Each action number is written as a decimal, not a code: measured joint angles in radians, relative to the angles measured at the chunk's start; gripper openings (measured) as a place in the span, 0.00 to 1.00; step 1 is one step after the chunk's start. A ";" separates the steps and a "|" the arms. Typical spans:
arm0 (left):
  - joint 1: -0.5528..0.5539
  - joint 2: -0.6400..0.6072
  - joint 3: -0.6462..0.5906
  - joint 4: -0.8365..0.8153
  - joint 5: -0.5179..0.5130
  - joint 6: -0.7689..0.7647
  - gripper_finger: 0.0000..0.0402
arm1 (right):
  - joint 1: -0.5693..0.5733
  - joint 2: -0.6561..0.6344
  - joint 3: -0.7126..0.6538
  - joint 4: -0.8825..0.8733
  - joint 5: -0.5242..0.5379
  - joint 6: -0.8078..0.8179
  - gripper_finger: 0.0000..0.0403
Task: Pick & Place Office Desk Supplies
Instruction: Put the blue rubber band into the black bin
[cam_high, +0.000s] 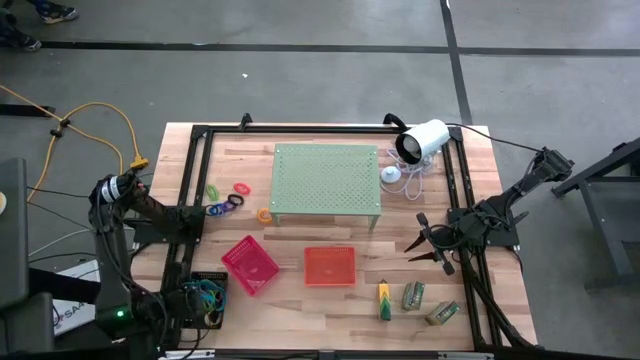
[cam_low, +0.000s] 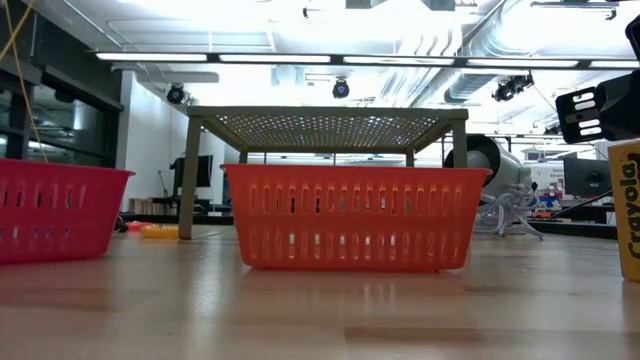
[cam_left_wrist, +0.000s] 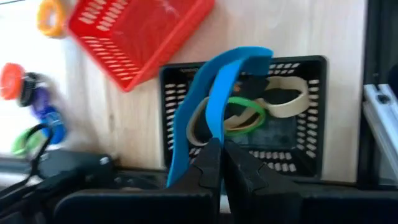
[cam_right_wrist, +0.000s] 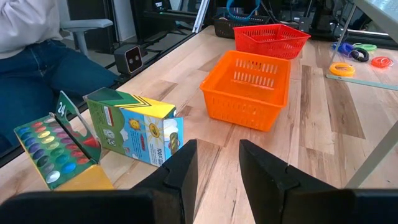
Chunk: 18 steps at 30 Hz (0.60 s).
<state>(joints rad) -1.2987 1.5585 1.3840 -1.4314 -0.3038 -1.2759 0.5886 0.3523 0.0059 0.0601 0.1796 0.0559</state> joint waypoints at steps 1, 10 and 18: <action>0.000 0.000 -0.017 0.021 0.003 0.007 0.00 | 0.000 0.000 0.000 0.000 0.000 0.000 0.26; 0.038 0.000 -0.141 0.184 0.092 0.091 0.00 | 0.000 0.000 0.000 0.000 0.000 0.000 0.26; 0.073 0.001 -0.186 0.265 0.116 0.191 0.00 | 0.000 0.000 0.000 0.000 0.000 0.000 0.26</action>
<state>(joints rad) -1.2253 1.5597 1.1980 -1.1667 -0.1875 -1.0848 0.5886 0.3523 0.0055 0.0601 0.1799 0.0560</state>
